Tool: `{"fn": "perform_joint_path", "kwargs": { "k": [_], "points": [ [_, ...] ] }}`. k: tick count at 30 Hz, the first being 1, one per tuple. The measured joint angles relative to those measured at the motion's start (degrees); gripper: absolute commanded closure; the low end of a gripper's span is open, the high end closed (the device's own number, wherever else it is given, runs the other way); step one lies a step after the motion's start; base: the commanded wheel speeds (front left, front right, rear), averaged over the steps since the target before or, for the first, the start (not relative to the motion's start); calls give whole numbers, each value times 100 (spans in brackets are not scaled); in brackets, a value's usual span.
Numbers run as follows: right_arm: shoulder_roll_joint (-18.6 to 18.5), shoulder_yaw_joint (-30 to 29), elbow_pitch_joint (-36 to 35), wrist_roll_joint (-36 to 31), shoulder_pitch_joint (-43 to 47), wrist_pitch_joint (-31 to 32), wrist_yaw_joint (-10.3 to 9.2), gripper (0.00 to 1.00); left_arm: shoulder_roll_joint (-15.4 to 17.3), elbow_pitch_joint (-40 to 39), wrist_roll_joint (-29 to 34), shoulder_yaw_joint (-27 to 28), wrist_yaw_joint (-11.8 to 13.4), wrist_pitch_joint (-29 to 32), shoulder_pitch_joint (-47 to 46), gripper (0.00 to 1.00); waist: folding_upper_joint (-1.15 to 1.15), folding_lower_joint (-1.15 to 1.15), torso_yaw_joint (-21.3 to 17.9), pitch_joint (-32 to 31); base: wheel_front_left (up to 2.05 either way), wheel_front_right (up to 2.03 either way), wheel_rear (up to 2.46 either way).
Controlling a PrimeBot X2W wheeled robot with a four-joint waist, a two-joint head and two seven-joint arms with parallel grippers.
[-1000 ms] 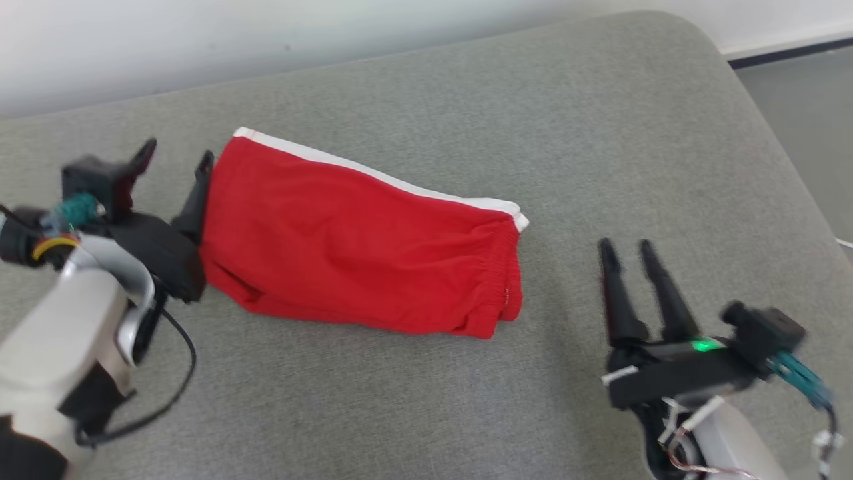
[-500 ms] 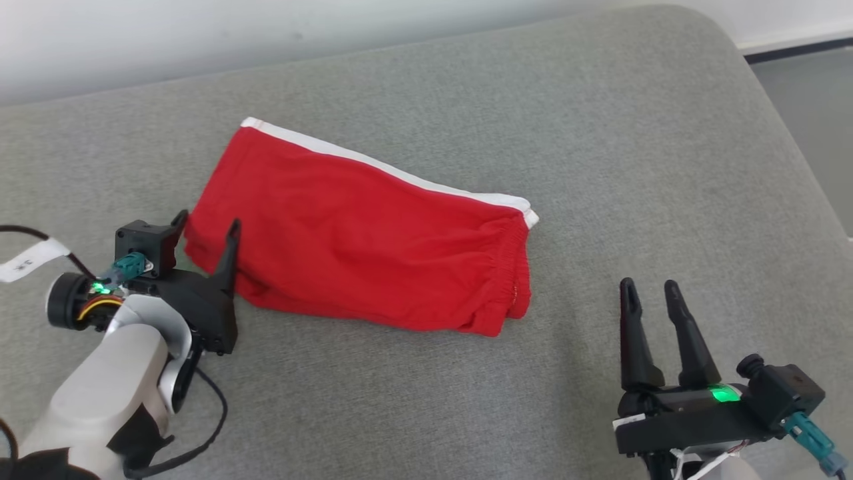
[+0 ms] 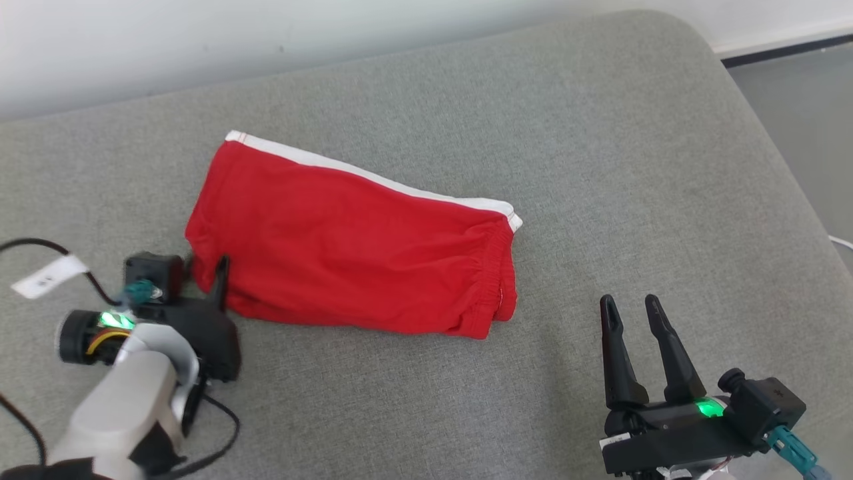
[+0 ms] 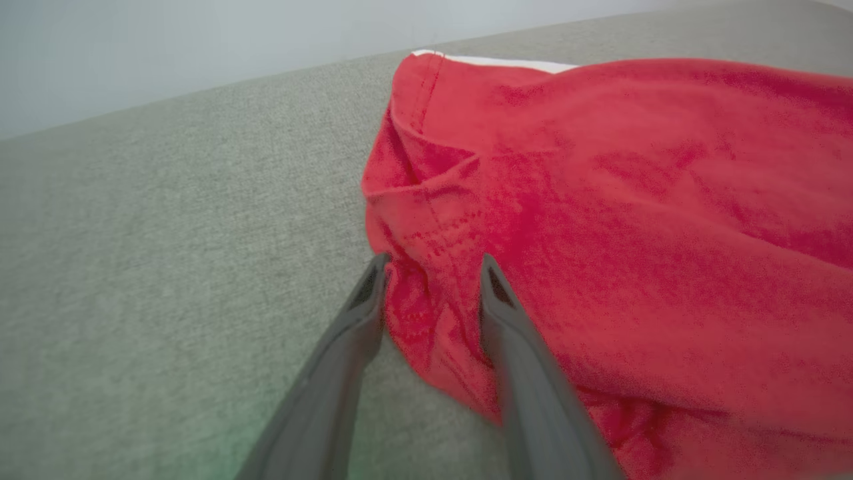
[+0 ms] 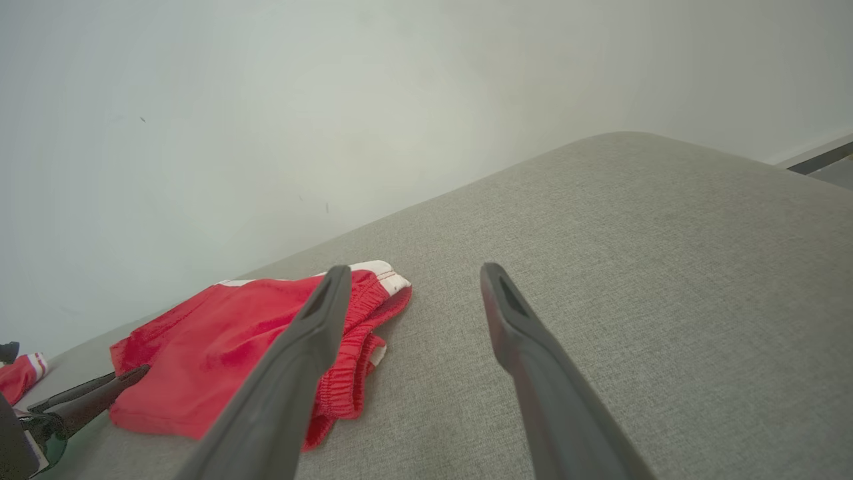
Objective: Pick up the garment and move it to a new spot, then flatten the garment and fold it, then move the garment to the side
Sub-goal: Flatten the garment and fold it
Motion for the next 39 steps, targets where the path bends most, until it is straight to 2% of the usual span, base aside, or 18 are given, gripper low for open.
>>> {"fn": "perform_joint_path", "kwargs": {
  "k": [7, 11, 25, 26, 27, 30, 33, 35, 39],
  "points": [
    [3, 11, 96, -64, 179, 0, 0, 0, -263, 48, -11, 35, -58, -58, 315, 100, 0, 0, 121, -321, 0, 0, 0],
    [2, -32, 162, -89, 375, 0, 0, 0, -345, -174, -153, 289, -93, -66, 725, 100, 0, 0, 233, -579, 0, 0, 0],
    [3, -341, 247, -169, 883, 0, 0, 0, -352, -1788, 115, 892, 355, -66, 2437, 100, 0, 0, 879, -1186, 0, 0, 0],
    [7, -335, 264, -169, 883, 0, 0, 0, -333, -1929, 169, 983, 414, -65, 2481, 7, -1, 0, 895, -1195, 0, 0, 0],
    [5, -341, 276, -169, 883, 0, 0, 0, -324, -2086, 209, 1103, 463, -66, 2522, 0, 0, 0, 909, -1200, 0, 0, 0],
    [3, -374, 311, -169, 875, 0, 0, 0, -313, -2780, 502, 1634, 632, -65, 2772, 0, 0, 0, 953, -1210, 0, 0, 0],
    [5, -448, 325, -169, 862, 1, 0, 0, -135, -3624, 1471, 1951, 877, -66, 3140, 0, 0, 0, 990, -1226, 0, 0, 0],
    [2, -498, 336, -169, 864, 0, 0, 0, -193, -4168, 1855, 2246, 1024, -65, 3570, 0, 0, 0, 1017, -1254, 0, 0, 0],
    [5, -653, 365, -170, 868, 0, 0, 0, -371, -4996, 2443, 2805, 1126, -66, 4246, 0, 0, 0, 1115, -1304, 0, 0, 0]
  ]
}}
